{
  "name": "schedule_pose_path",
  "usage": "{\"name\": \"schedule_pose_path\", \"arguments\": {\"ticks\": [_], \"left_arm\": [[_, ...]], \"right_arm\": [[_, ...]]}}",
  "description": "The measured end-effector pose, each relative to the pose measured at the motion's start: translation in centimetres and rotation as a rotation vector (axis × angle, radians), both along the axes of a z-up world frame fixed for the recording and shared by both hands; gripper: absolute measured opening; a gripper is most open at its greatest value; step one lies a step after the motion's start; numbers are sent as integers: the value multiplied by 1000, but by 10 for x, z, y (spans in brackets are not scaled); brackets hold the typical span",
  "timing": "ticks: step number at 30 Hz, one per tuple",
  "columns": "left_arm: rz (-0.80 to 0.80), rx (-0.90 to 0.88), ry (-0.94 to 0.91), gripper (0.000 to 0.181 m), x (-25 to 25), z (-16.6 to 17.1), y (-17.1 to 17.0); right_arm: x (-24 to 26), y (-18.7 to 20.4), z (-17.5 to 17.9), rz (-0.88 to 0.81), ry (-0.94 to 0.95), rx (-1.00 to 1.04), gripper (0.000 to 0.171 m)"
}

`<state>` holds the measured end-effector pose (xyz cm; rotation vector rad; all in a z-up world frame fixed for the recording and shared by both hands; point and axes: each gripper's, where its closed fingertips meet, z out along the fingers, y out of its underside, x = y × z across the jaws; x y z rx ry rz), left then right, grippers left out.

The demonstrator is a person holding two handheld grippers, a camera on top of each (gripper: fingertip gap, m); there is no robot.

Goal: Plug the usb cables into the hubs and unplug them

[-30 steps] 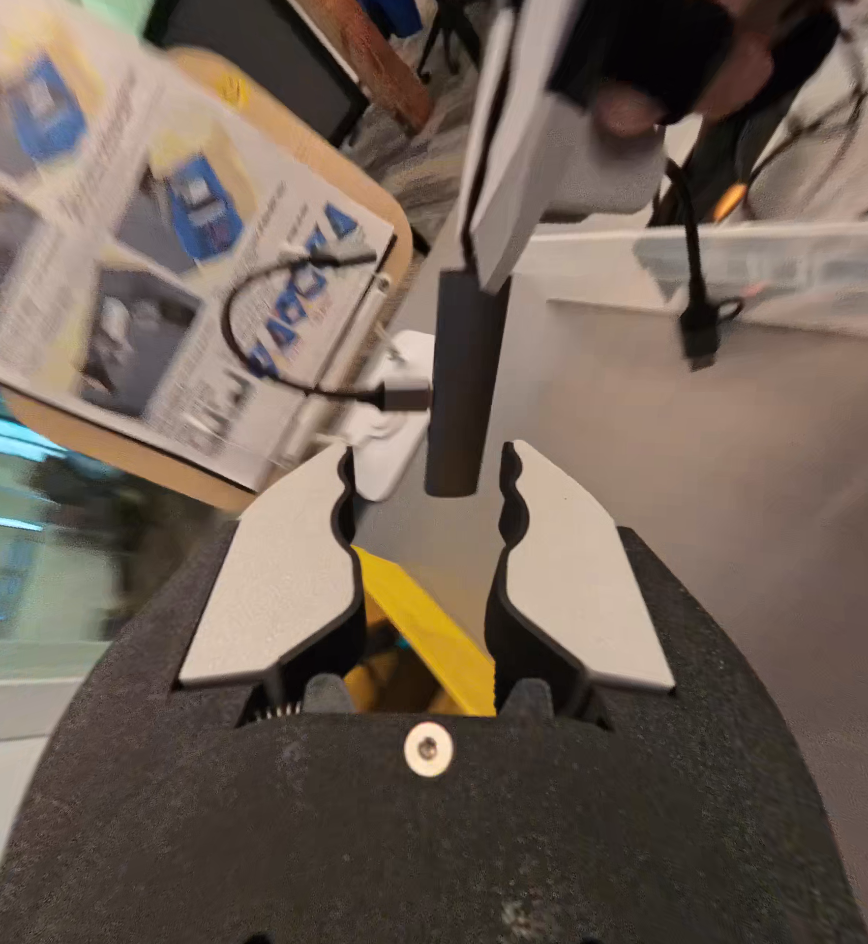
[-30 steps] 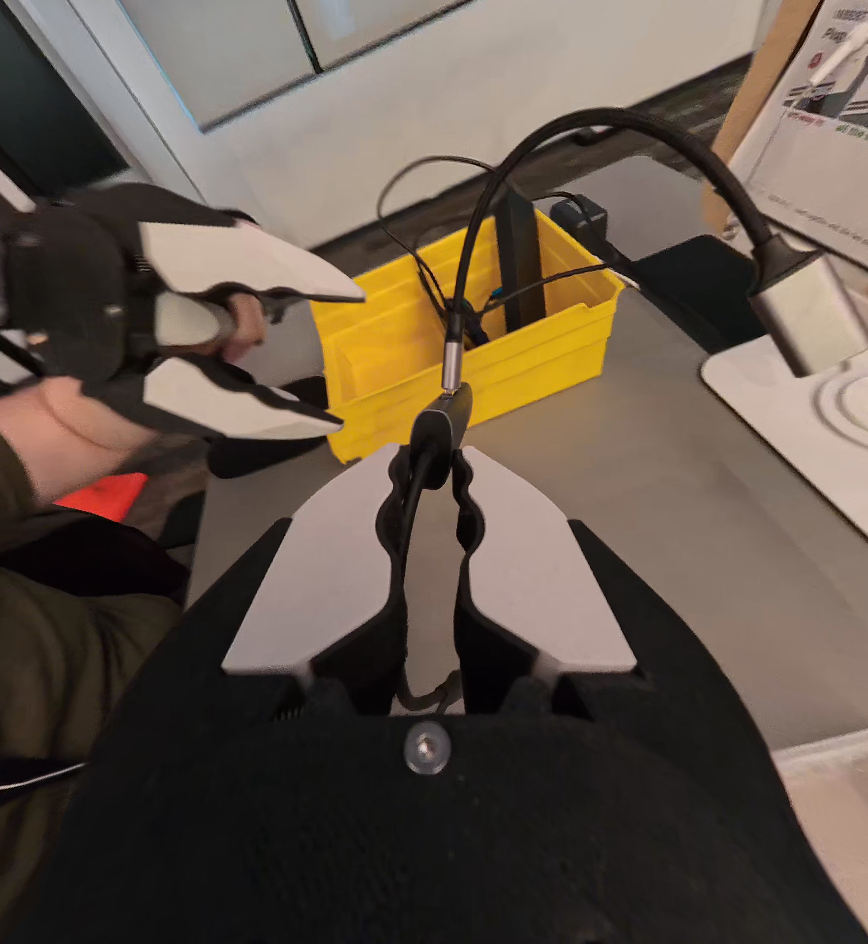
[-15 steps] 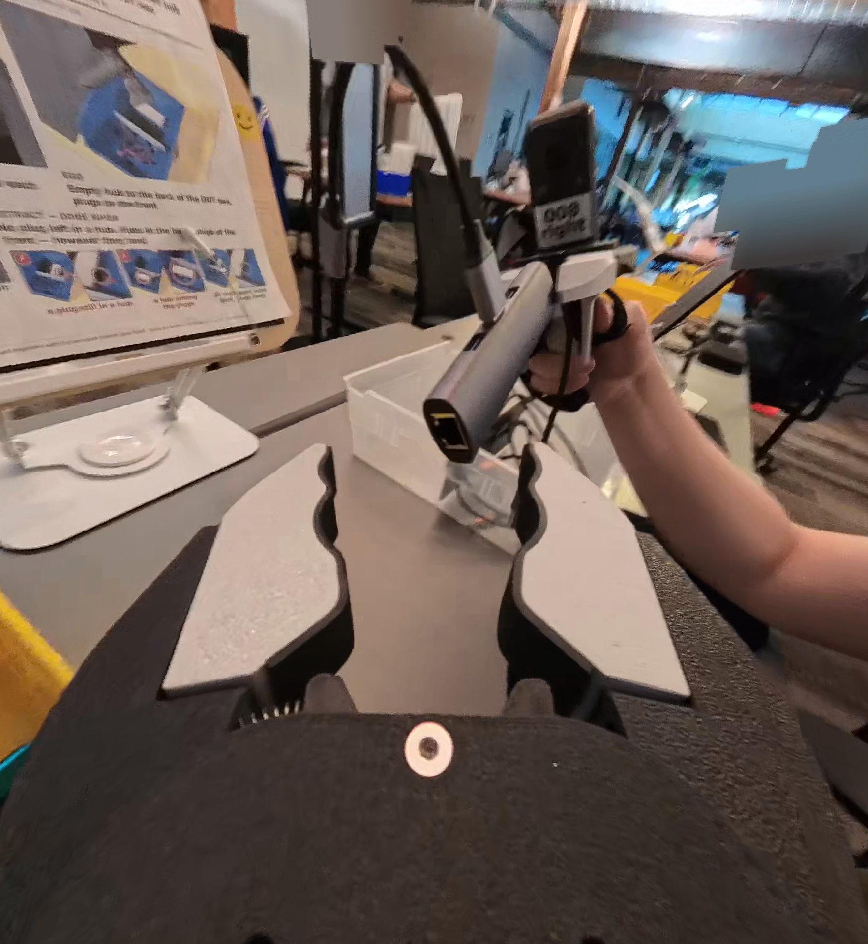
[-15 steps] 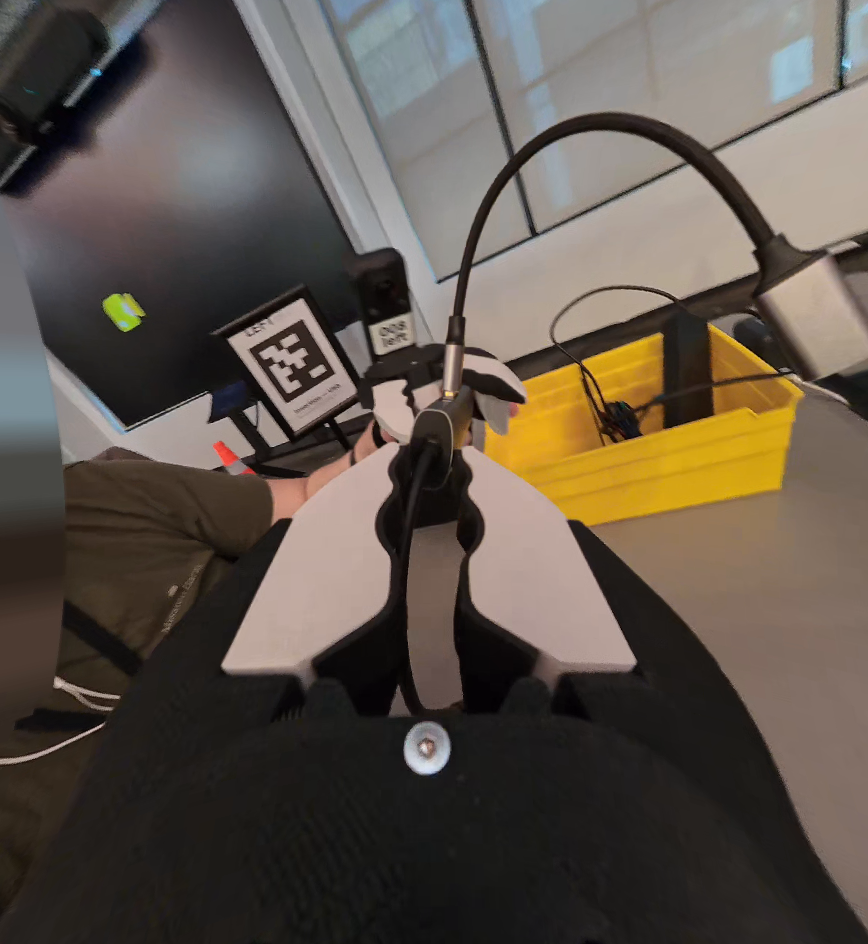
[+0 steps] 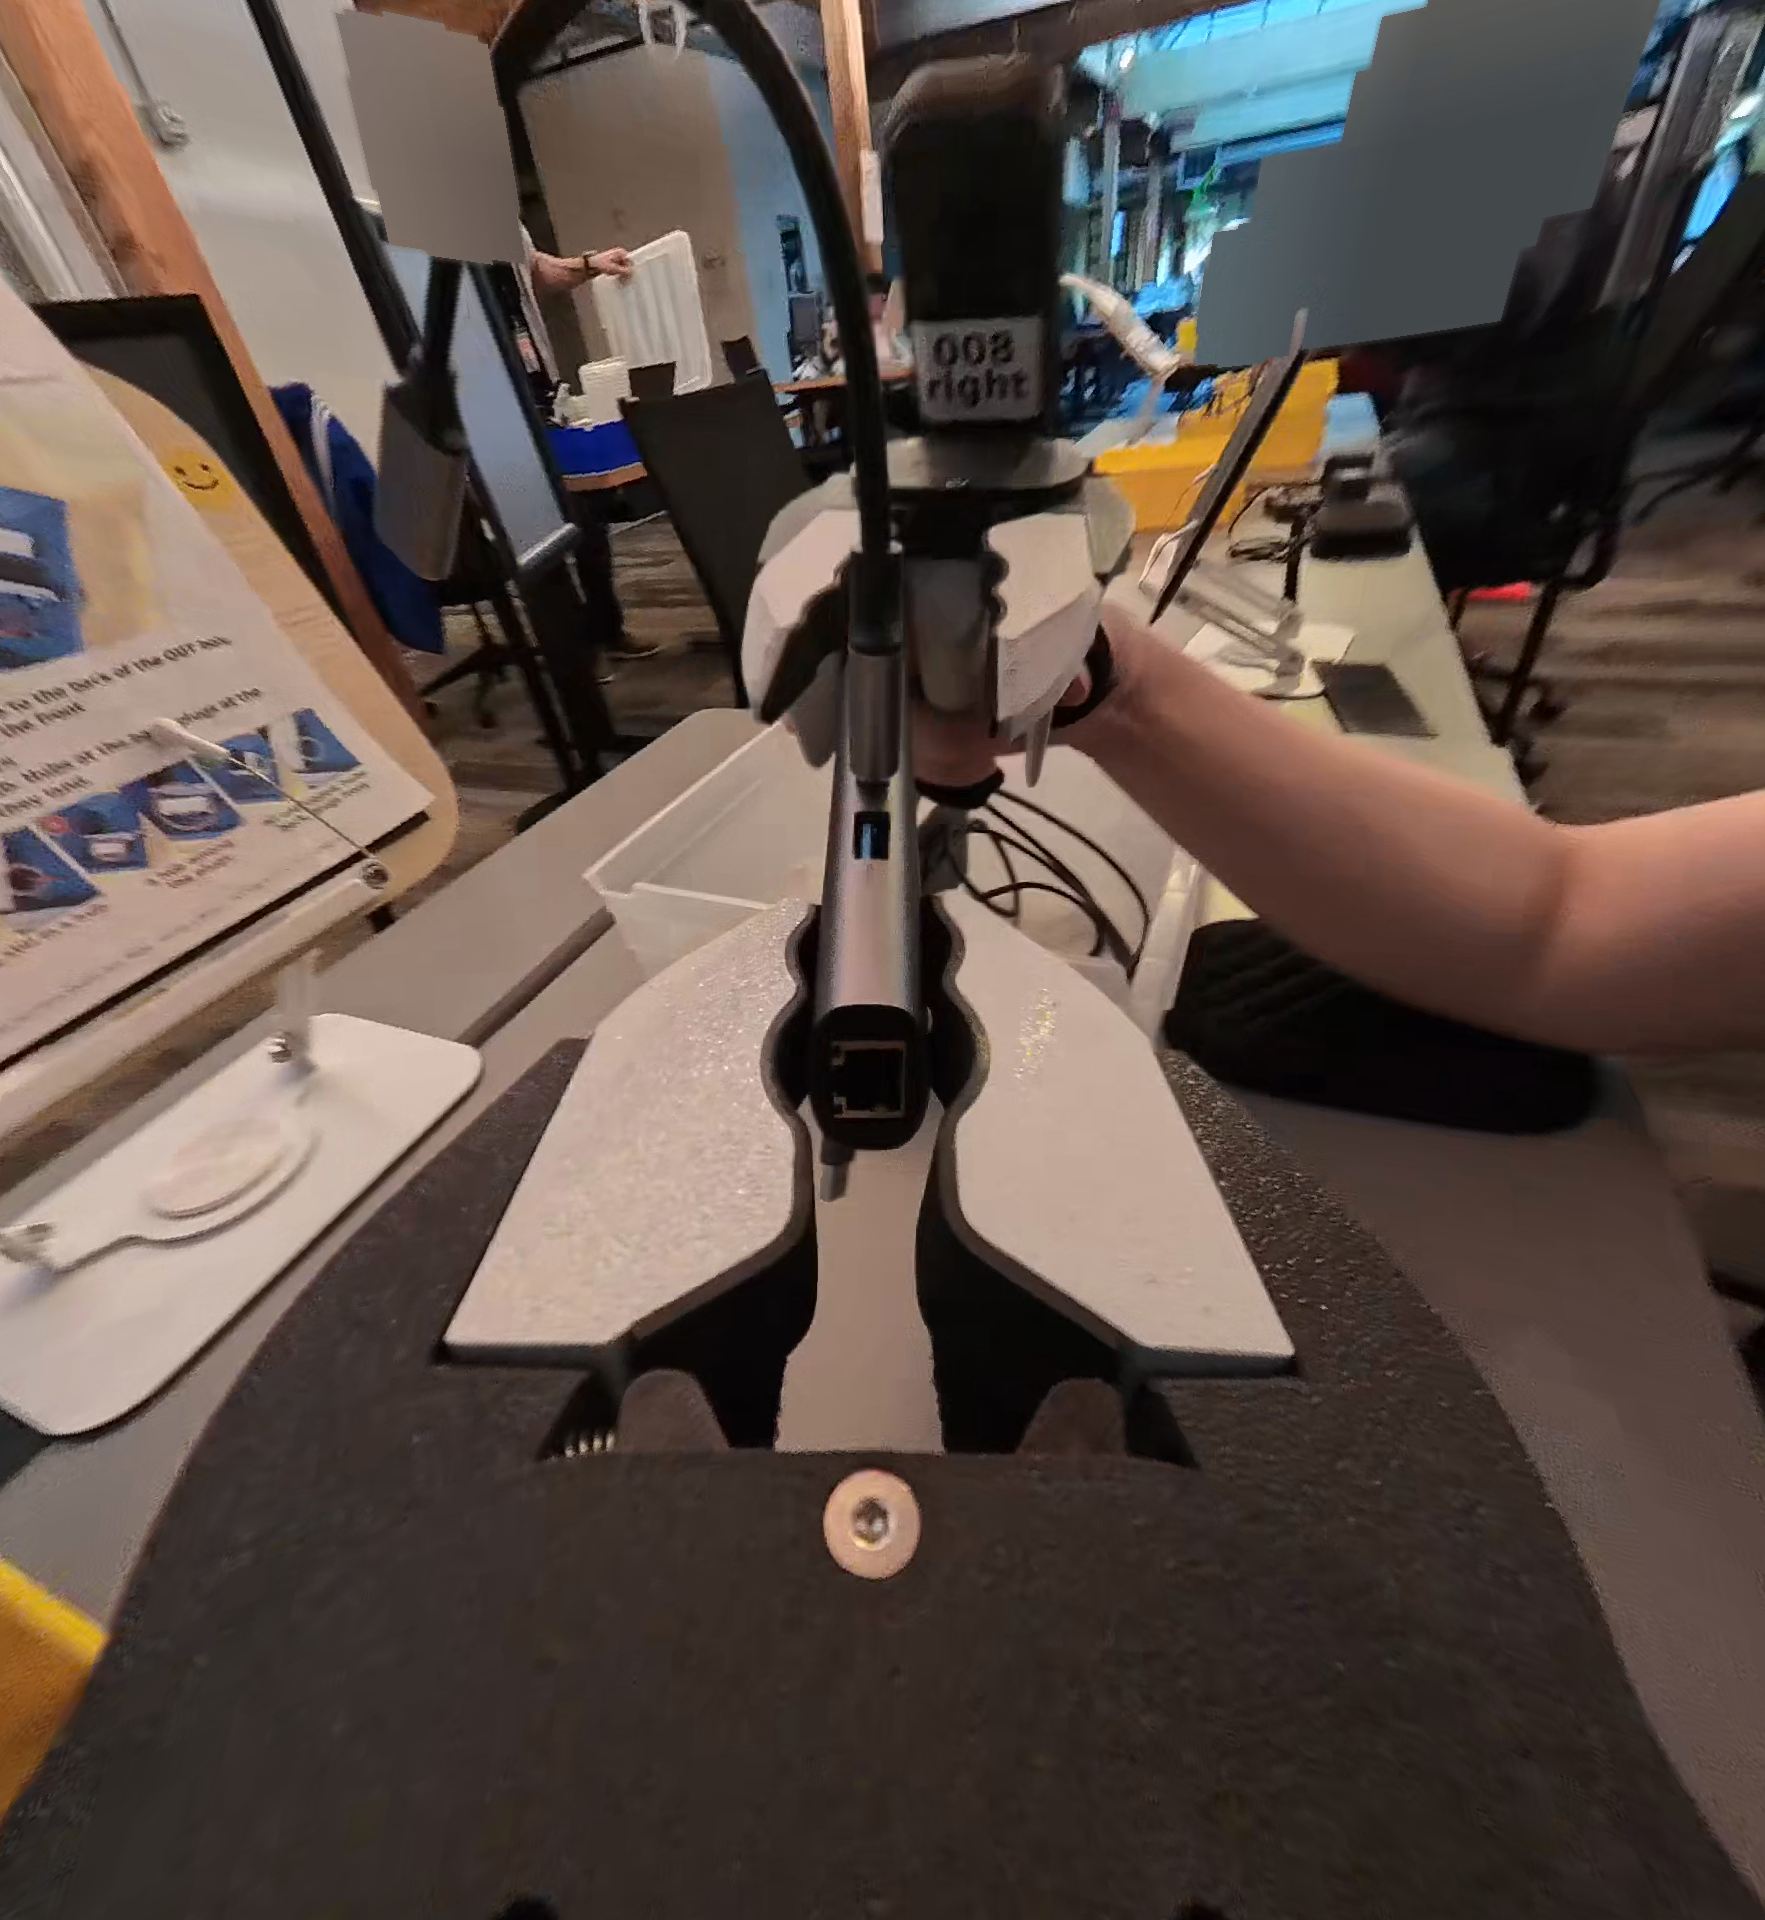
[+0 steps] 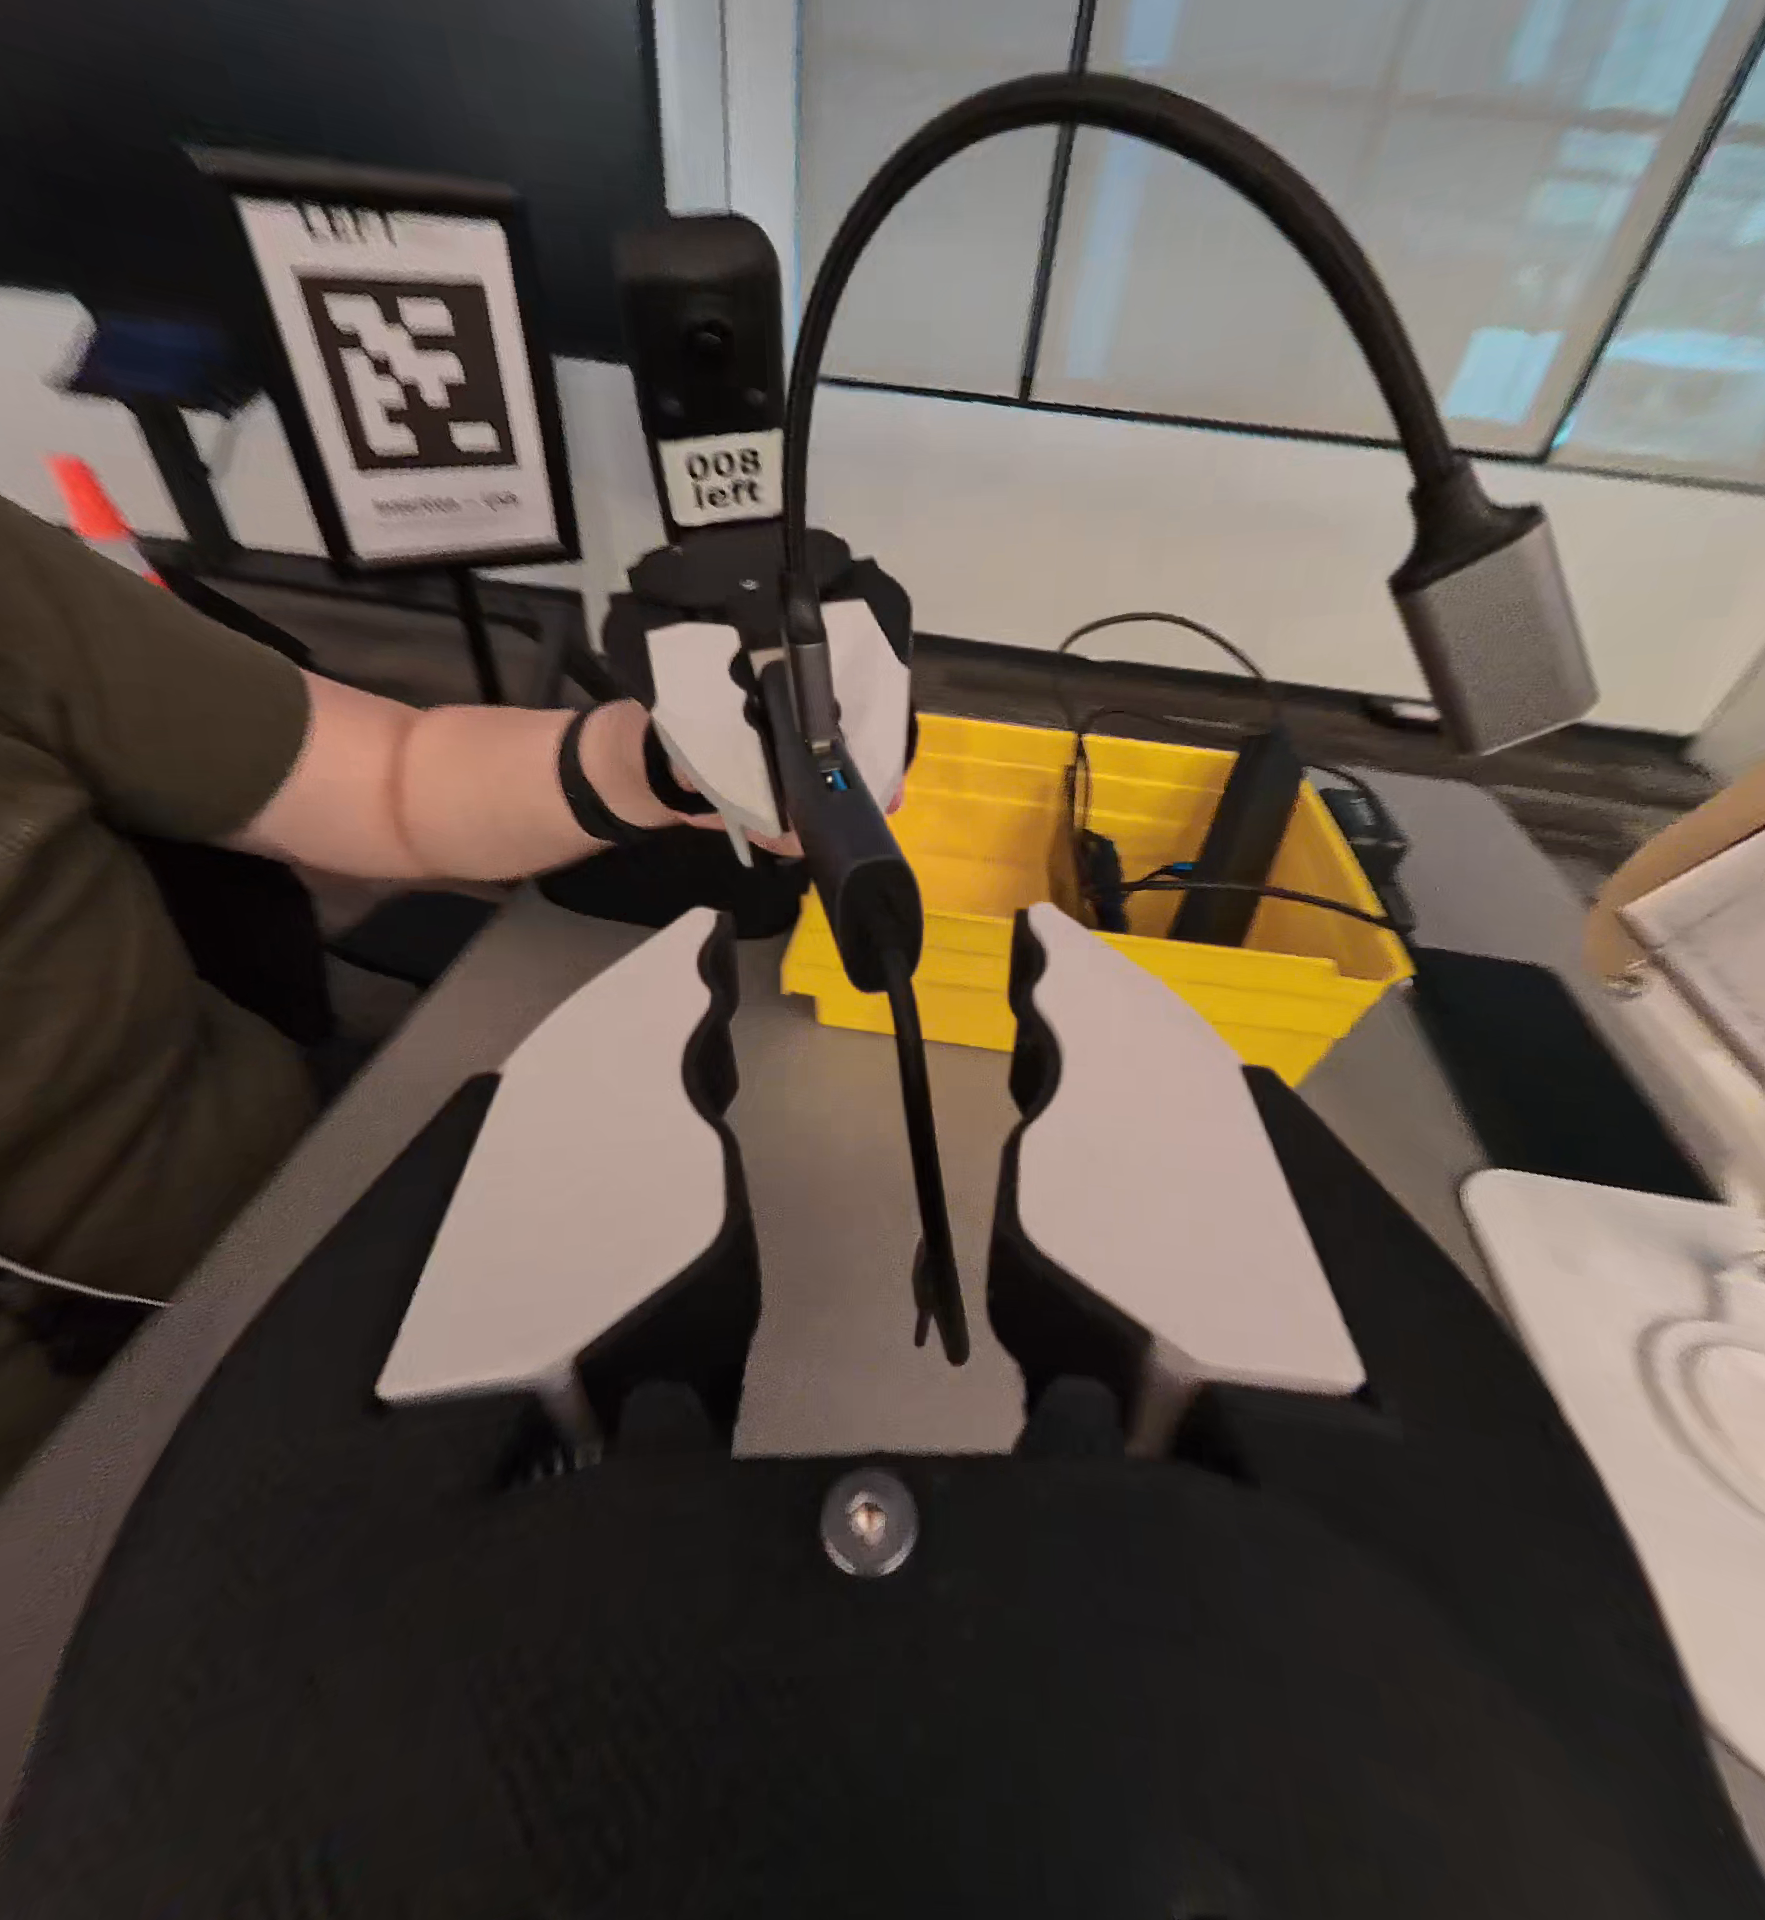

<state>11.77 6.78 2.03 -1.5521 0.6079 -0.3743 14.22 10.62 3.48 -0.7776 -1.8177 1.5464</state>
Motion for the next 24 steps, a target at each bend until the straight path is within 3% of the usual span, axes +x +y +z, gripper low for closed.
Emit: {"name": "schedule_pose_path", "arguments": {"ticks": [4, 6, 8, 13, 15, 21, 24], "left_arm": [[36, 29, 135, 17, 5, 0, -1], [25, 38, 186, 17, 11, -1, -3], [-21, 43, 198, 17, 18, -1, -7], [-42, 81, 195, 34, 28, 0, -2], [-65, 96, 229, 24, 34, -2, -2], [-56, 166, 249, 39, 32, 1, 1], [-72, 192, 250, 34, 36, 3, 0]], "right_arm": [[-6, -15, -1, -28, 92, 154, 50], [-6, -19, -6, -7, 94, 203, 23], [3, -25, -7, 68, 98, 210, 20], [10, -34, -11, 125, 189, 299, 19], [12, -35, -8, 137, 227, 293, 19], [21, -35, 4, 151, 309, 288, 19], [22, -36, 5, 159, 324, 282, 19]]}}
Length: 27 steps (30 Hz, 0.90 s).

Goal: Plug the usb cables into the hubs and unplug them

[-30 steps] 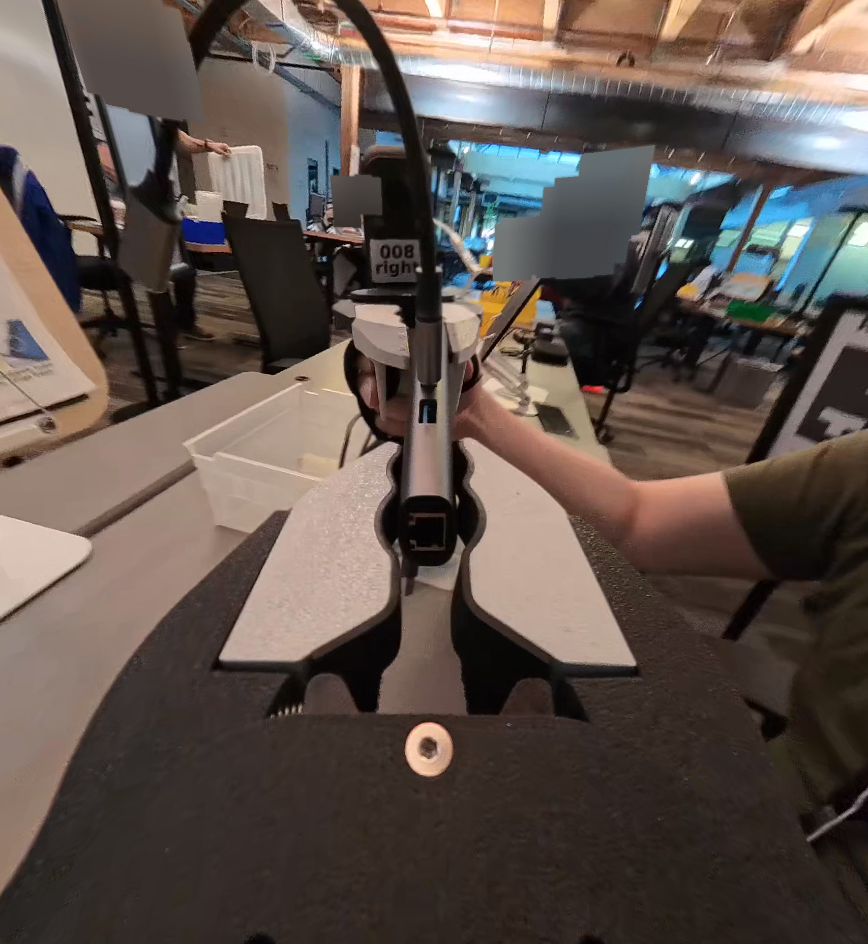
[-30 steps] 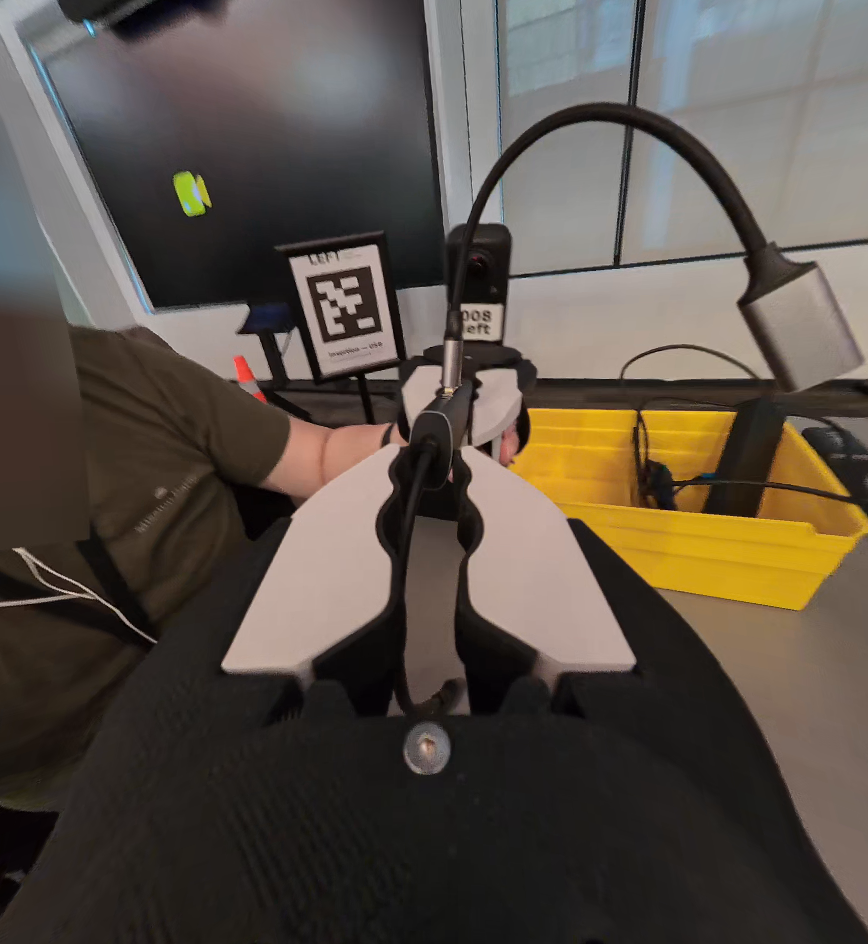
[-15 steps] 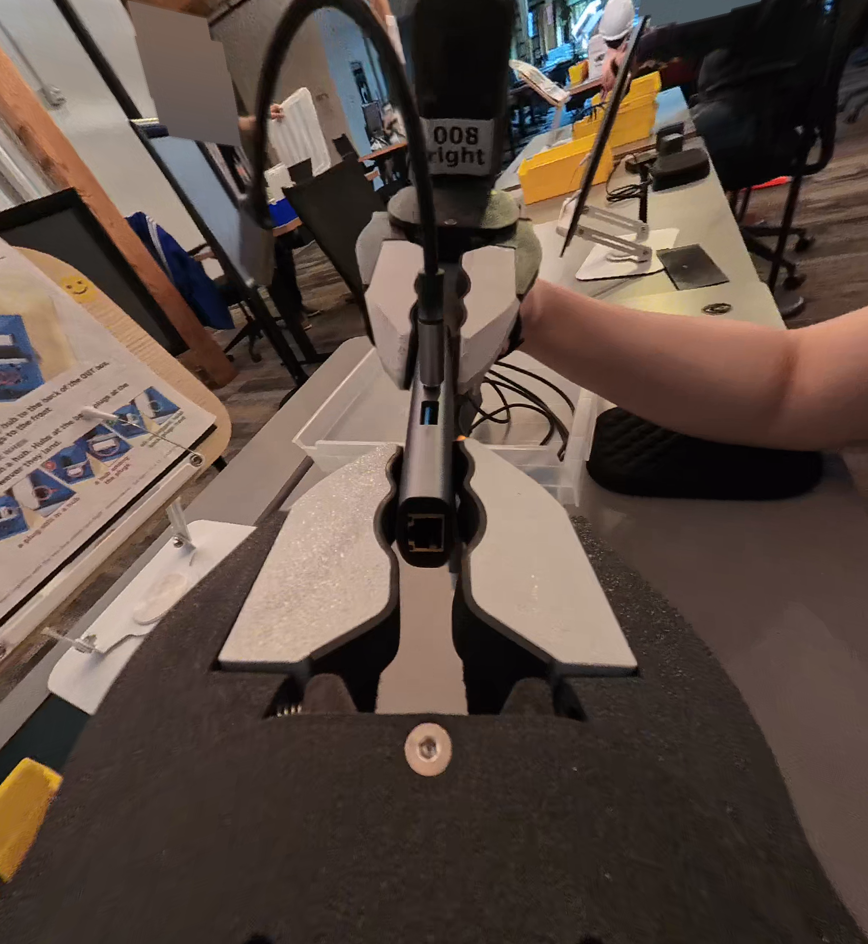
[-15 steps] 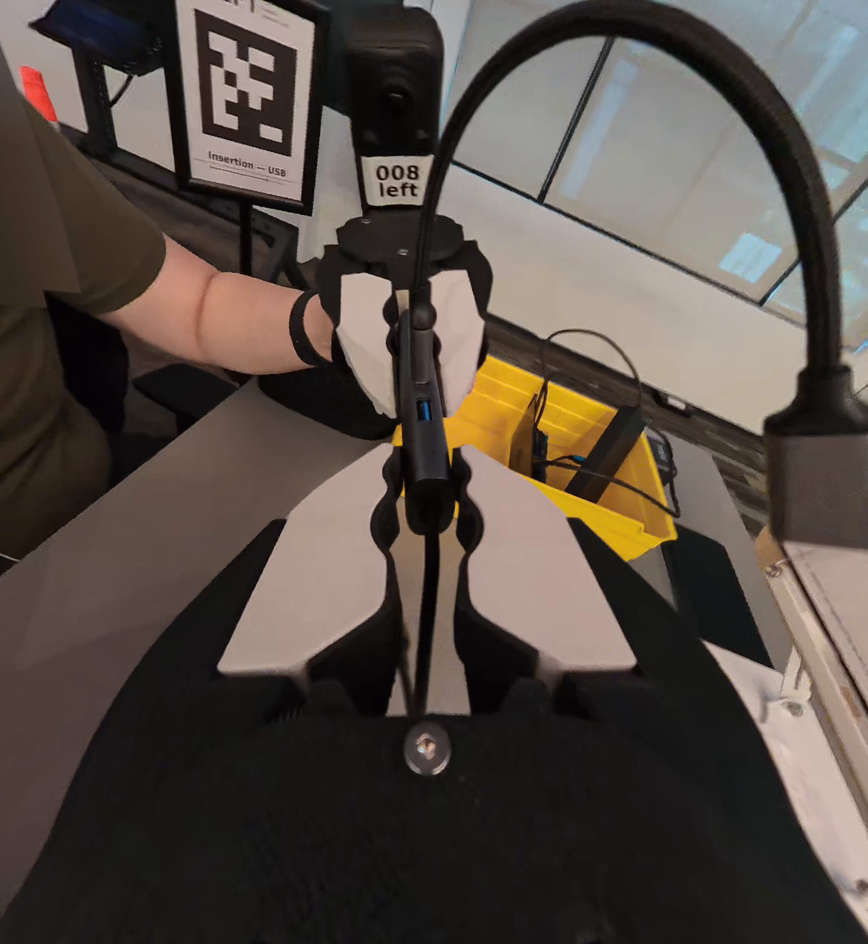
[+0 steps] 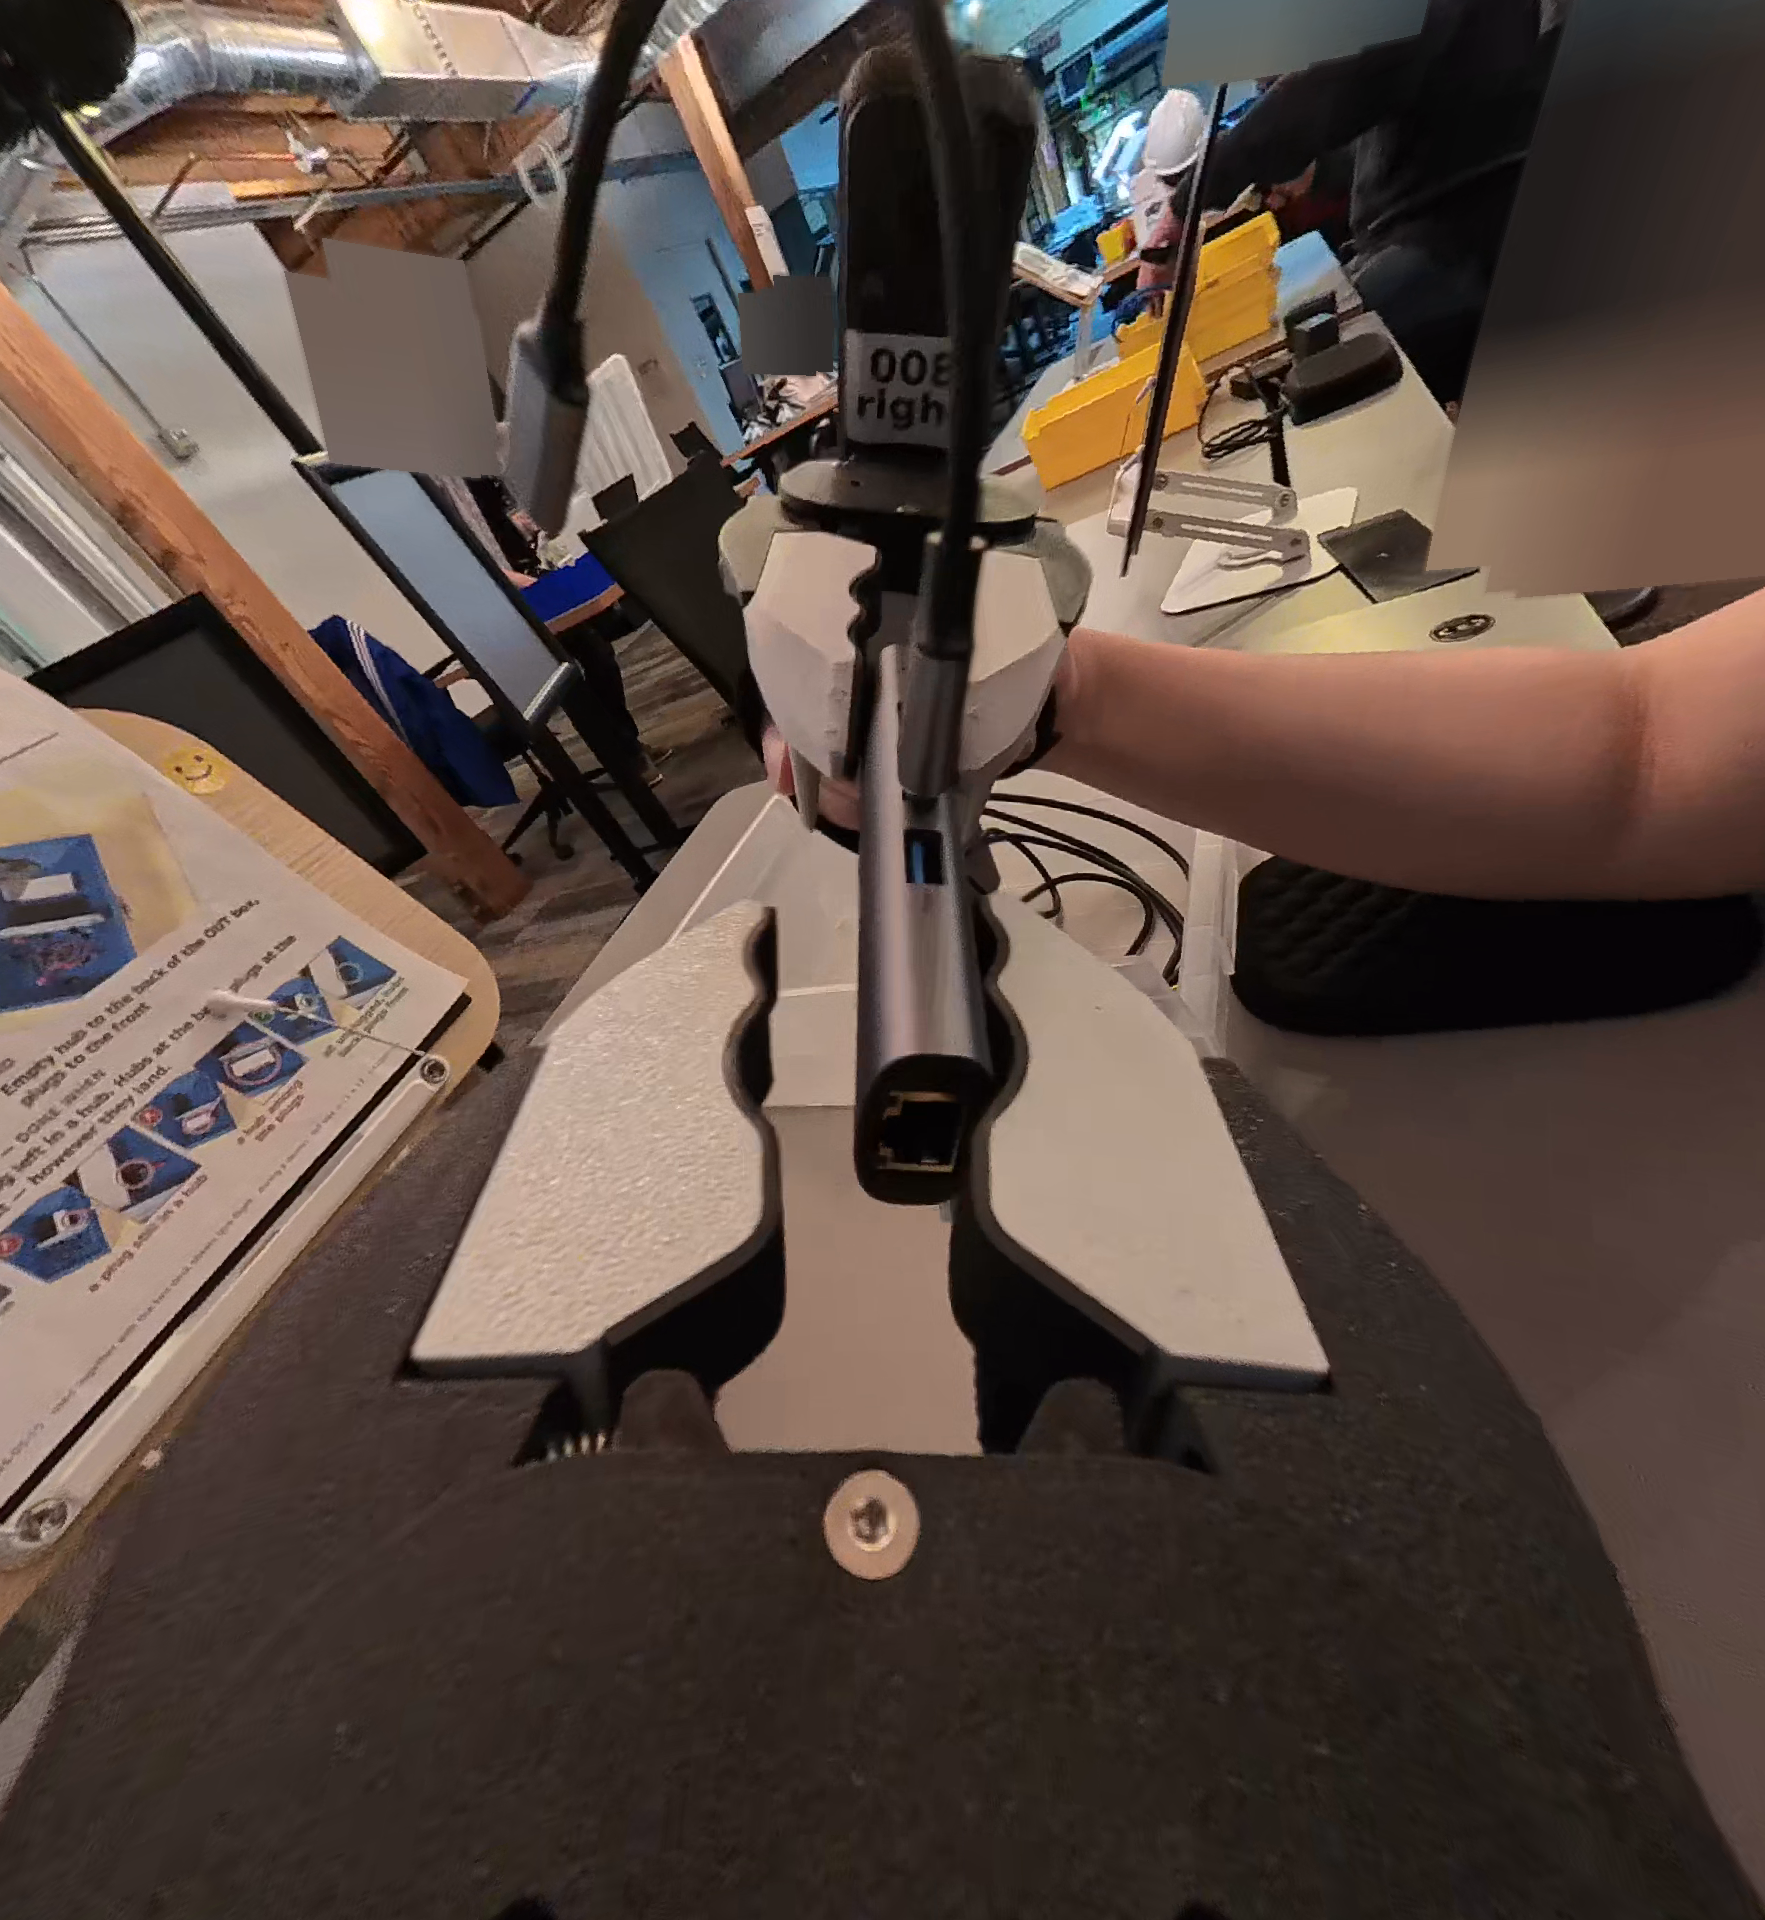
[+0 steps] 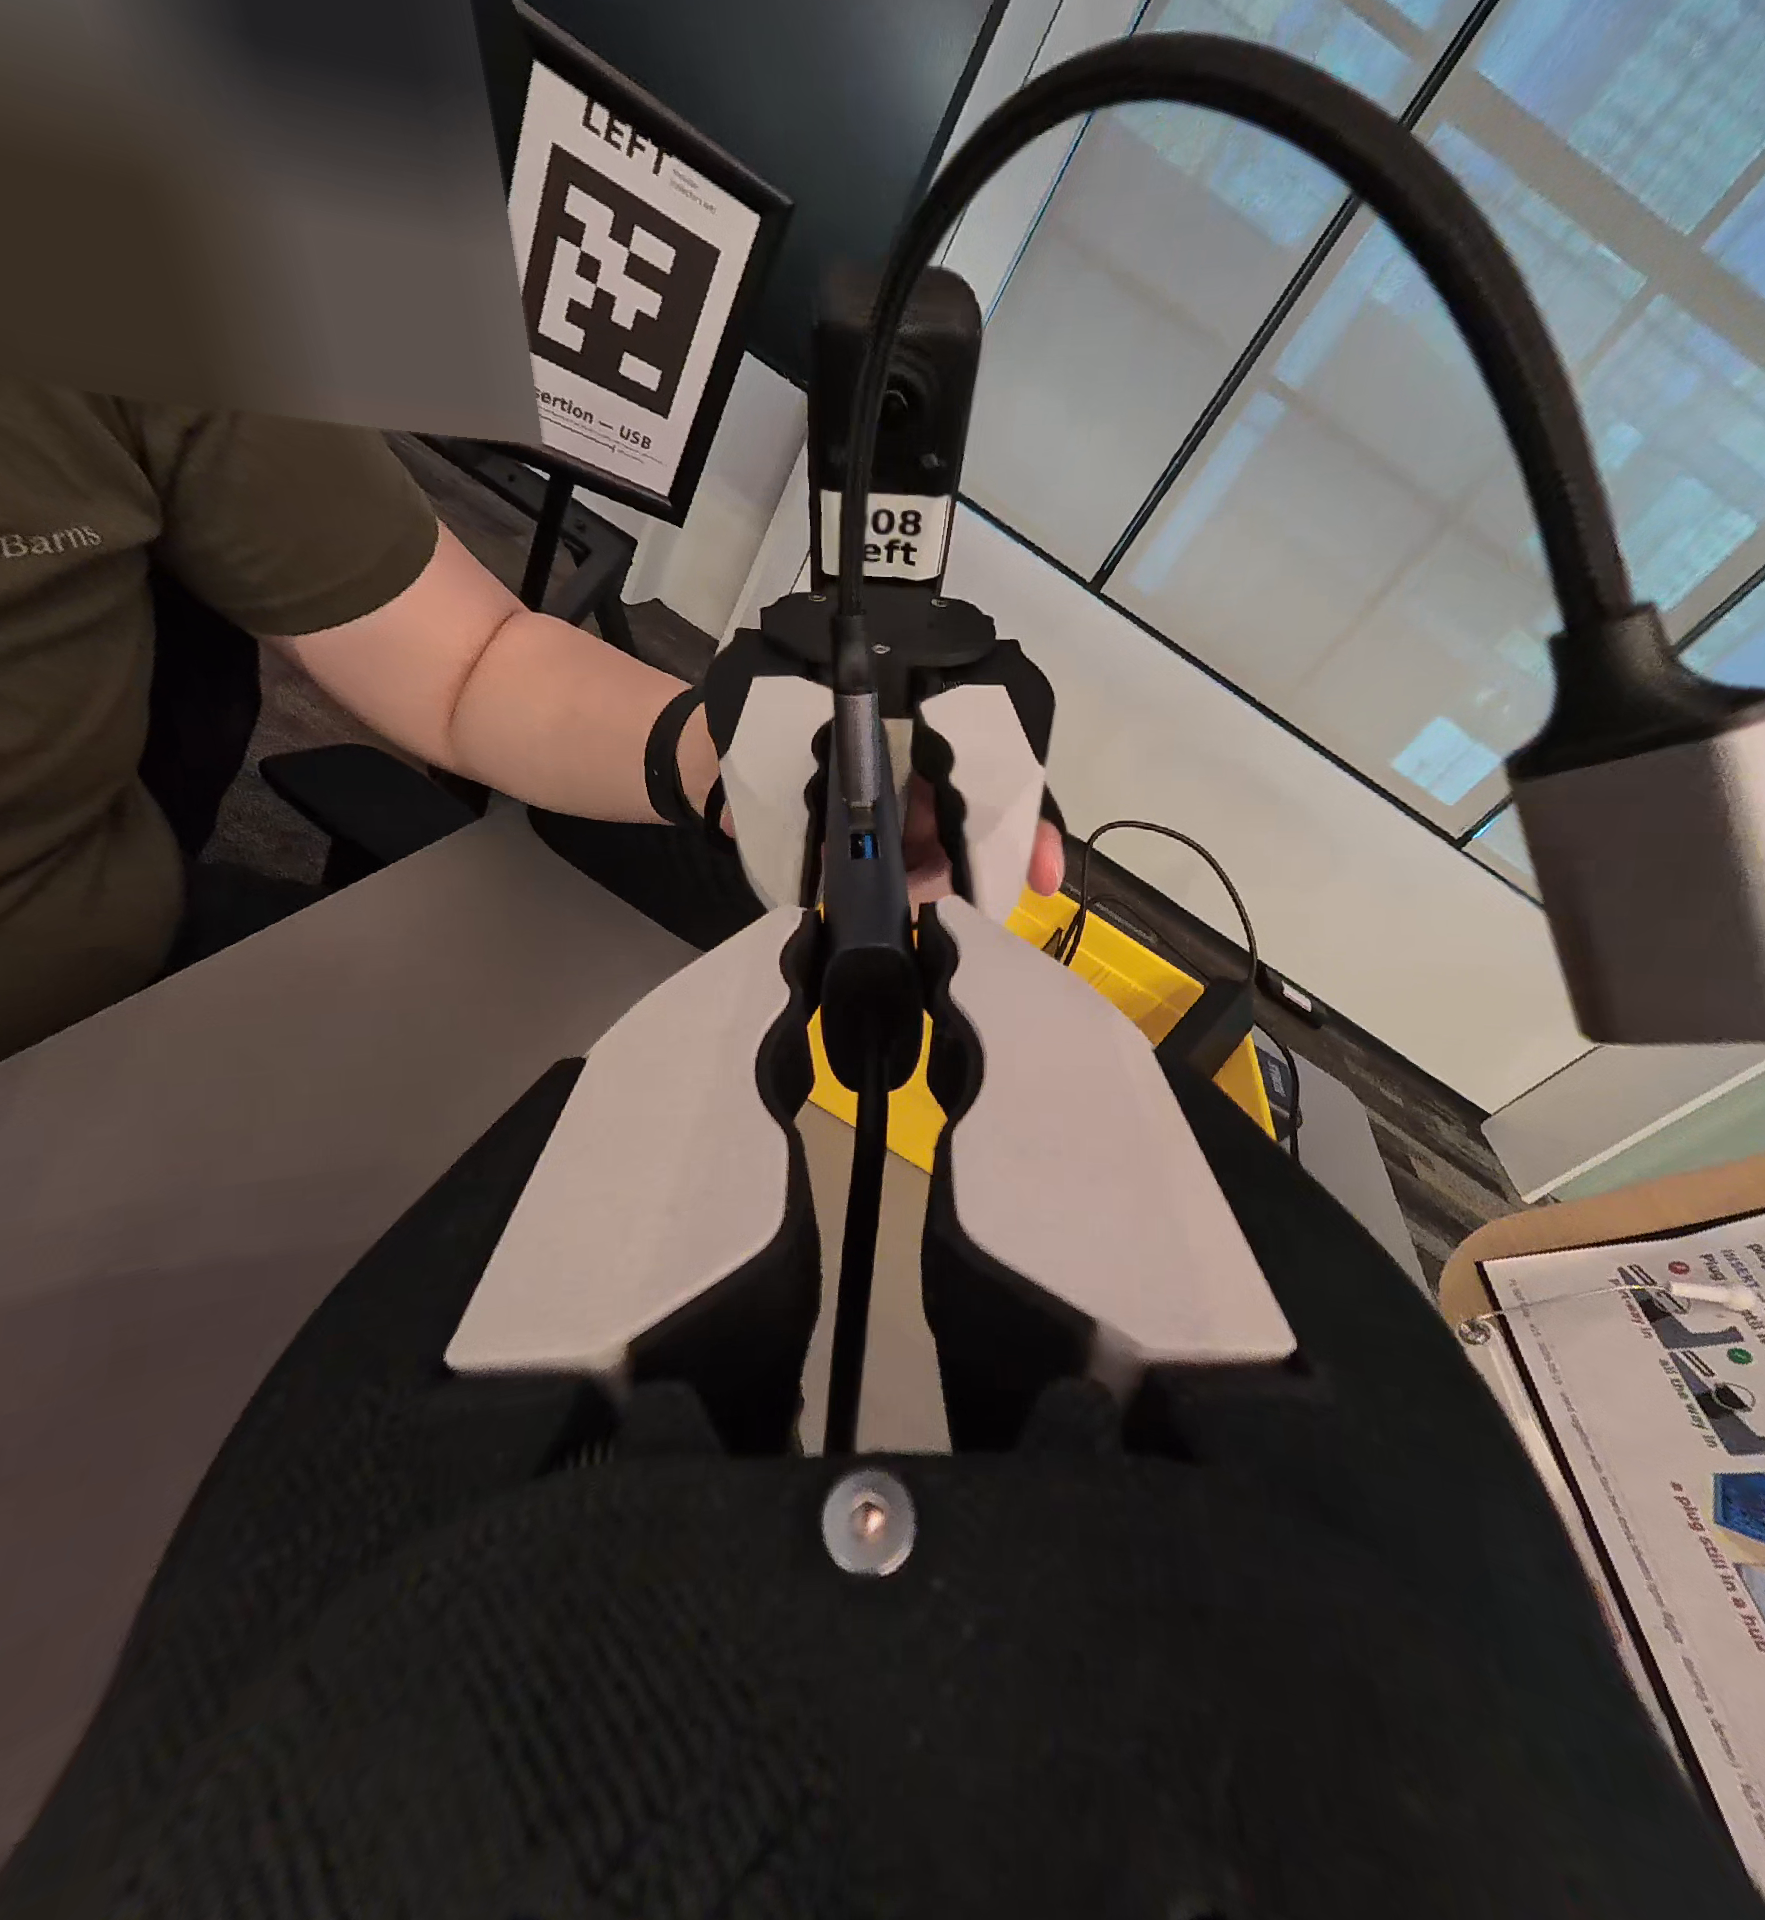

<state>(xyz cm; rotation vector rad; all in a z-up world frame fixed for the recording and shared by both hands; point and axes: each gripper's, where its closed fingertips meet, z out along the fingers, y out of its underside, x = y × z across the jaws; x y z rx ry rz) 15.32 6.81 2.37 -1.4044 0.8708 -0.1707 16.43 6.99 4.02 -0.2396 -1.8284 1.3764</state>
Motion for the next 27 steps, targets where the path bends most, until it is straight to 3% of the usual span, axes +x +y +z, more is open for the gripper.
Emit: {"name": "schedule_pose_path", "arguments": {"ticks": [3, 12, 15, 19, 25, 27], "left_arm": [[-10, 30, 70, 17, 5, -2, -2], [107, 91, 226, 16, -2, -1, 8], [216, 150, 292, 16, -13, 5, 16], [494, 246, 413, 16, -52, 26, 30], [784, 314, 564, 16, -87, 44, 48], [837, 340, 644, 16, -89, 43, 52]], "right_arm": [[1, 1, 1, 4, 14, -3, 19], [-3, 10, -1, -43, -3, -11, 20], [-8, 26, 11, -153, 34, -50, 31], [-6, 53, 44, -377, 46, -142, 44], [-18, 56, 80, -731, 163, -182, 57], [-24, 44, 80, -739, 193, -174, 53]]}}
